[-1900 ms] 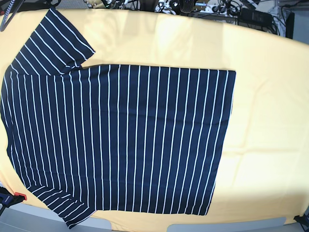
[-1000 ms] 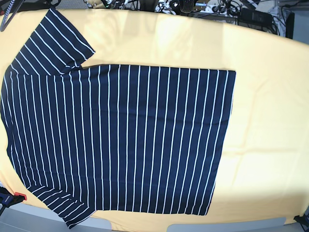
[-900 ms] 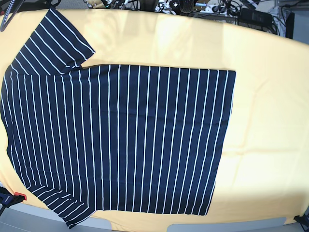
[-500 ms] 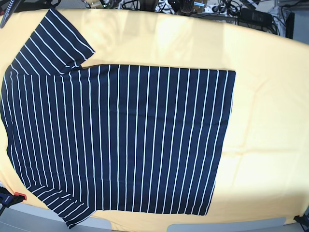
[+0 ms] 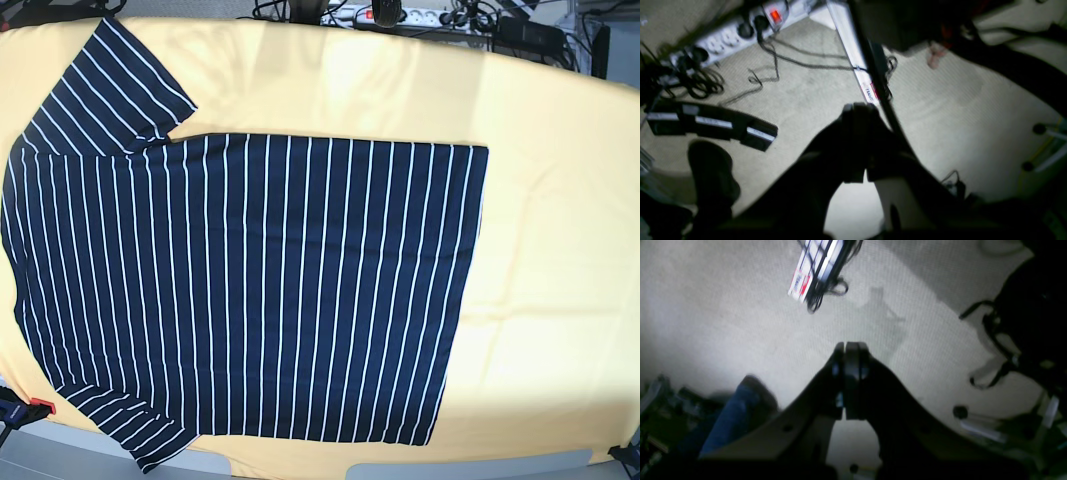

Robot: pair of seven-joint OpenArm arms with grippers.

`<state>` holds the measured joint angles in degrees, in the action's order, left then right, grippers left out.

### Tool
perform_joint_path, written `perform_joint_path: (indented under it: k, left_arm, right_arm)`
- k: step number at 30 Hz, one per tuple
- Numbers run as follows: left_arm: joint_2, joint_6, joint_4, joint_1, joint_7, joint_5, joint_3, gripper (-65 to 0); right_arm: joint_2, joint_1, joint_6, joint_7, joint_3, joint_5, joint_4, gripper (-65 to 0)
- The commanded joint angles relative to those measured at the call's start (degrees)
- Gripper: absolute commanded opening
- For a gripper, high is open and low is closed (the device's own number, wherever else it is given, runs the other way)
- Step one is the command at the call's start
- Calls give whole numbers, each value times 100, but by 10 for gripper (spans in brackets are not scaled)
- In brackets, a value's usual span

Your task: Fold the T-shirt properly

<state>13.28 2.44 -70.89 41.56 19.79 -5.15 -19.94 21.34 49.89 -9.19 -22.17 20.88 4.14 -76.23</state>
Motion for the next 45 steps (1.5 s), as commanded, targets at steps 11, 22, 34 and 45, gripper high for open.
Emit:
perform_joint_path:
  k: [11,22,34,45]
  left_arm:
    - [1493,-529,-3558,2179,323,1084,-22,-650]
    - [2328,-1180,-5405,3211,1073,2710,-11,-650]
    - [2323,-1410,-6286,3272,1130,3211,713,-650]
    - [2326,-1768,-6411,3106,551,2994,2044,-650]
  right_arm:
    - [551,2212,826,-901,7,-1071,-3486,-650]
    - [938,2511,1718,-1823,7,-2413,-4868,-650]
    - [1351,2511,3182,-1961,7,-4426,-5761,-650]
    - [1537,2511,3639,-2004,-415,-5866,-5877,-650]
